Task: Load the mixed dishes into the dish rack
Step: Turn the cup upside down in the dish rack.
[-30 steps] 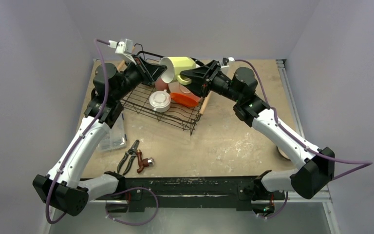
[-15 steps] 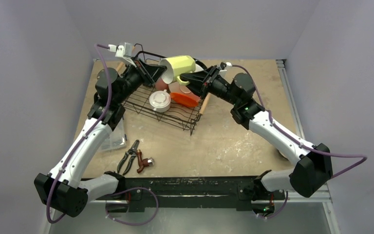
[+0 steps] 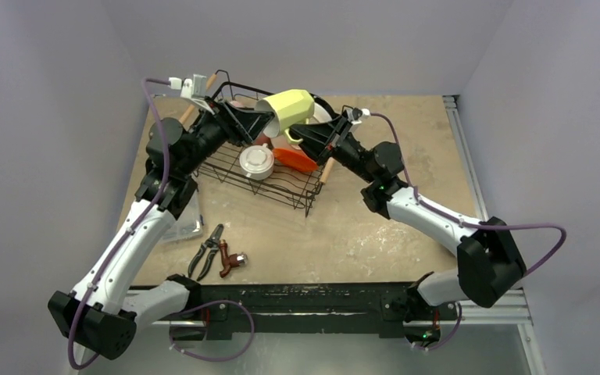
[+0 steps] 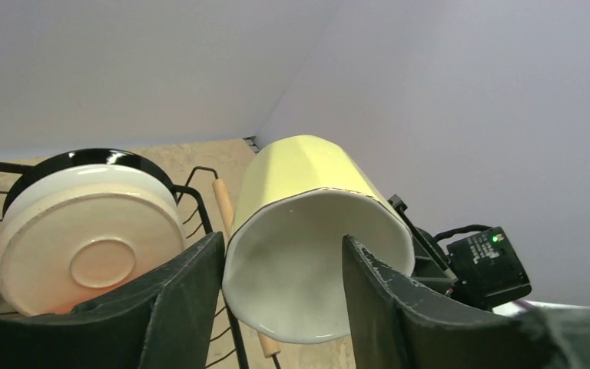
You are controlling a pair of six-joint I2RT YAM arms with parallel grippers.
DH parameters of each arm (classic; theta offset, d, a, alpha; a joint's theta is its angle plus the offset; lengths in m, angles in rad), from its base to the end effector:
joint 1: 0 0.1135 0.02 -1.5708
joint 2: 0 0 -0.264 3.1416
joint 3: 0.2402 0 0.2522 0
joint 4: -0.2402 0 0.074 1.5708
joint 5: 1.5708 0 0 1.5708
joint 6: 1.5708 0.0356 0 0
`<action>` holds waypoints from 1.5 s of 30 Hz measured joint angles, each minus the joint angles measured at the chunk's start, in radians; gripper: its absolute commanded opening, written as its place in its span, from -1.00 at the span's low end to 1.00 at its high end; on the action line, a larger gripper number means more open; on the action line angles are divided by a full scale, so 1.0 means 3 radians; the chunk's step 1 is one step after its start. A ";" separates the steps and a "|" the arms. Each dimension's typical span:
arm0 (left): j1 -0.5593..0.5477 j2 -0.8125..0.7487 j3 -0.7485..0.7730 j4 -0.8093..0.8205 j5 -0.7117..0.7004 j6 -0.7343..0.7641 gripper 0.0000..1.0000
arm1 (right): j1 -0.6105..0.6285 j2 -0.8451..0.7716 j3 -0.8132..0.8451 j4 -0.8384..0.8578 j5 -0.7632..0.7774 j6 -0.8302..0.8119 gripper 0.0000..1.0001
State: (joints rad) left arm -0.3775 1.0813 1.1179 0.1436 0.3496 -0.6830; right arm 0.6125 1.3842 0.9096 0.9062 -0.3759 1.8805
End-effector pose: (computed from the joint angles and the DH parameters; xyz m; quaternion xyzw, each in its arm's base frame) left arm 0.2225 -0.1013 0.4347 0.0360 0.6438 -0.4785 0.5960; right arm 0.2491 0.1910 0.3592 0.1871 0.5200 0.8163 0.1681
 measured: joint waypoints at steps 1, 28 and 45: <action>-0.0008 -0.0036 0.0000 -0.0038 -0.0011 -0.0013 0.23 | 0.0001 0.0043 -0.0006 0.0083 -0.0003 -0.0005 -1.00; -0.0009 0.0200 0.1802 -0.2333 0.0195 -0.0451 0.19 | -0.0642 -0.0366 0.0994 -0.2546 -0.0441 -0.3732 -1.00; -0.0401 0.1494 0.3669 -0.4322 0.0211 0.0047 0.58 | 0.0216 -0.0329 0.1690 -0.4342 0.0233 -0.6513 -1.00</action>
State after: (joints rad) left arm -0.4976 1.5295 2.2185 -1.1530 0.4129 -0.6689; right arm 0.6773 1.2854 1.4166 -0.3965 -0.3061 -0.0734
